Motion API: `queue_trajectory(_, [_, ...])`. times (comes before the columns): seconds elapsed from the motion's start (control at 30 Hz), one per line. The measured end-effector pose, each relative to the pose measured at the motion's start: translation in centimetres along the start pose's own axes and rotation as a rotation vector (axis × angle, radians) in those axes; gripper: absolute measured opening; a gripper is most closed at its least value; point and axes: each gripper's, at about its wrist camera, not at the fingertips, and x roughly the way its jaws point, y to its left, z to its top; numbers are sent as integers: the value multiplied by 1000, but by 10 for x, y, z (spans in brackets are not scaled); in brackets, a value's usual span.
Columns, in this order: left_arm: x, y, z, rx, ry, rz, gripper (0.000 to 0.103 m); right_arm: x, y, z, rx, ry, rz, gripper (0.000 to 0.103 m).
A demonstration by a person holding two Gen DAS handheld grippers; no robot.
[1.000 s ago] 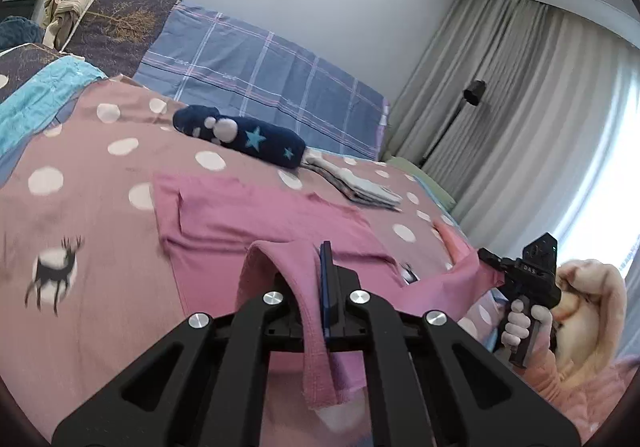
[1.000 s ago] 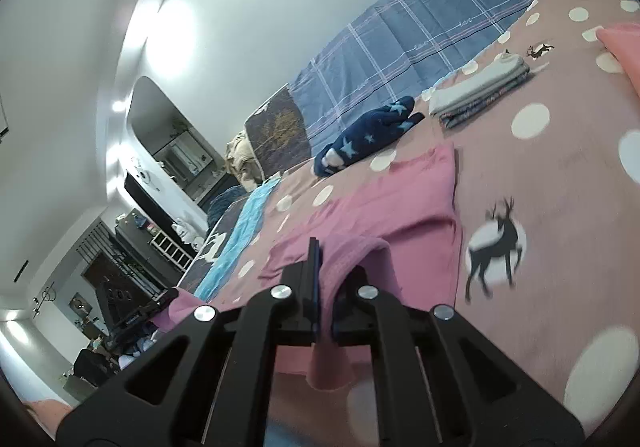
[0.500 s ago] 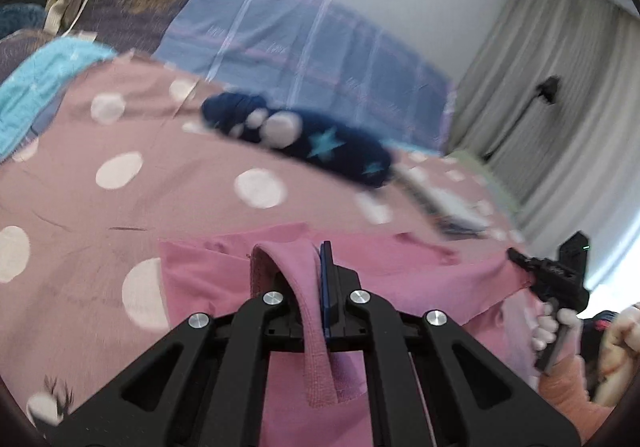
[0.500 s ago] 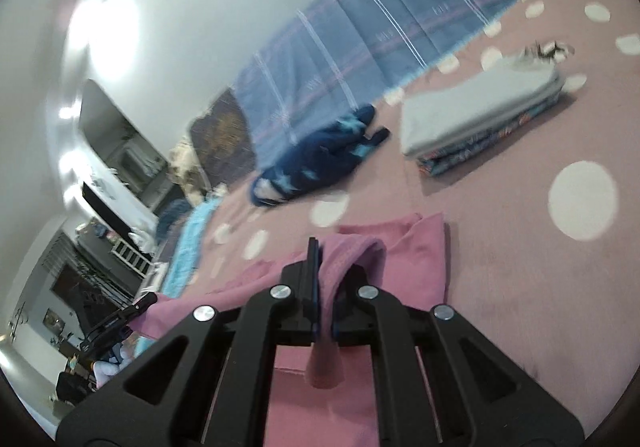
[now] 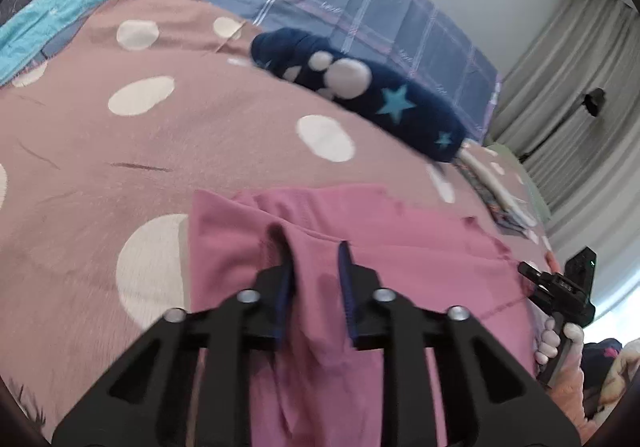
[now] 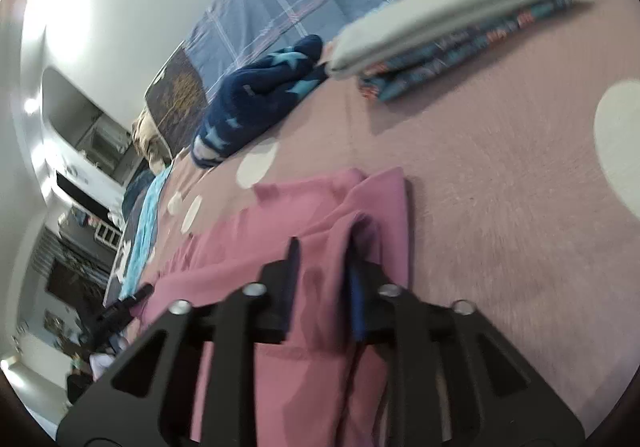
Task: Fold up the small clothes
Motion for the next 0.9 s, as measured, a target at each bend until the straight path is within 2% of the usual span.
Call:
queue_trajectory(0.1, [-3, -11, -9, 53, 48, 6, 26, -9, 14, -3, -65, 29, -50, 30])
queue_trajectory(0.13, [-3, -13, -13, 72, 70, 13, 20, -10, 17, -5, -78, 46, -64, 29])
queue_trajectory(0.17, [-2, -17, -16, 101, 89, 17, 1, -11, 19, -8, -88, 62, -81, 17])
queue_trajectory(0.2, [-1, -18, -17, 113, 98, 15, 1, -11, 19, -8, -93, 70, -86, 8])
queue_trajectory(0.23, [-2, -19, -15, 109, 95, 10, 1, -12, 19, -9, -94, 77, -84, 4])
queue_trajectory(0.3, [-6, -21, -6, 77, 68, -44, 1, -15, 21, -6, -82, 71, -47, 4])
queue_trajectory(0.37, [-14, -27, 11, 62, 17, -78, 1, -15, 26, 7, -49, 62, 32, 4])
queue_trajectory(0.47, [-12, -29, 44, 31, -63, -36, 1, -10, 30, 43, 25, 3, 108, 6])
queue_trajectory(0.5, [-7, -26, 53, 16, -81, -18, 3, -4, 29, 55, 44, -14, 114, 9])
queue_trajectory(0.53, [2, -20, 64, -1, -97, 34, 17, 6, 24, 69, 57, -31, 88, 19])
queue_trajectory(0.57, [9, -16, 68, -9, -95, 80, 29, 13, 20, 77, 67, -32, 46, 38])
queue_trajectory(0.6, [14, -12, 71, -22, -90, 112, 30, 20, 17, 81, 78, -27, 5, 41])
queue_trajectory(0.63, [17, -8, 71, -33, -79, 120, 32, 26, 14, 83, 90, -13, -44, 41])
queue_trajectory(0.7, [20, -5, 65, -16, -49, 97, 42, 28, 12, 77, 57, 3, -38, 41])
queue_trajectory(0.77, [26, -3, 57, 28, -10, 128, 53, 24, 12, 70, -2, -4, -73, 44])
queue_trajectory(0.83, [42, 2, 51, 43, 64, 157, 55, 26, 9, 67, -58, 1, -124, 47])
queue_trajectory(0.9, [57, 7, 50, 44, 115, 175, 55, 32, 6, 68, -65, 26, -138, 47])
